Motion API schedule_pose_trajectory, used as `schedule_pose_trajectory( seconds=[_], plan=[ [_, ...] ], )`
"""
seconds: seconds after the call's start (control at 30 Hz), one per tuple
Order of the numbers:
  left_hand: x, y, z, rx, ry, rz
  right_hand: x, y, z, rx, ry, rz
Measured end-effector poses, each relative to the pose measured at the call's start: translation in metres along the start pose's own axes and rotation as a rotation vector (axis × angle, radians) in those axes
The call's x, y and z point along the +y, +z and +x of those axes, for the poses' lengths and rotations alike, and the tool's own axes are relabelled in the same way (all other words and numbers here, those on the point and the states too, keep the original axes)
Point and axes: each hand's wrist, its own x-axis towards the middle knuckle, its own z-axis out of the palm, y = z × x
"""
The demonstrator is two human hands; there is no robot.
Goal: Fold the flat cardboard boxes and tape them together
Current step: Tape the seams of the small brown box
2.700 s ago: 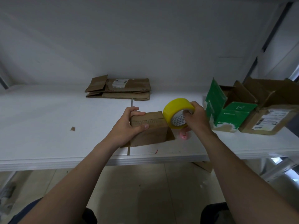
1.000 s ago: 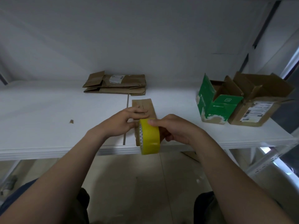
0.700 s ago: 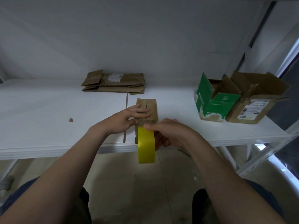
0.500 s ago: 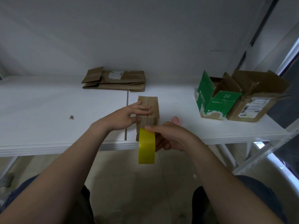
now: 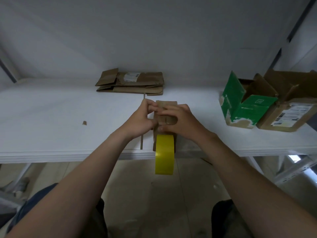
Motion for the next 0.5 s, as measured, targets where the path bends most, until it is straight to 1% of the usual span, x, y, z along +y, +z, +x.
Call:
schedule_pose_trajectory(
  seconds=[0.07, 0.1, 0.13, 0.17, 0.23, 0.3, 0.43, 0.5],
  plan=[
    [0.006, 0.004, -0.002, 0.158, -0.025, 0.029, 0.005, -0.001, 0.004, 0.029, -0.042, -0.037],
    [0.010, 0.006, -0.005, 0.240, -0.062, 0.059, 0.006, -0.002, 0.005, 0.029, -0.073, -0.079],
    [0.014, 0.007, -0.009, 0.280, -0.130, 0.089, 0.008, -0.001, 0.006, 0.022, -0.090, -0.111],
    [0.020, 0.008, -0.014, 0.255, -0.217, 0.109, 0.009, -0.001, 0.007, 0.011, -0.095, -0.128],
    [0.032, 0.014, -0.030, 0.076, -0.407, 0.095, 0.012, 0.001, 0.008, 0.003, -0.093, -0.111],
    [0.040, 0.026, -0.044, -0.056, -0.515, -0.014, 0.015, 0.003, 0.007, 0.003, -0.086, -0.105],
    [0.038, 0.044, -0.056, -0.092, -0.607, -0.422, 0.015, 0.005, 0.004, 0.013, -0.066, -0.110],
    [0.040, 0.045, -0.057, -0.078, -0.592, -0.462, 0.012, 0.004, 0.003, 0.018, -0.059, -0.105]
  ],
)
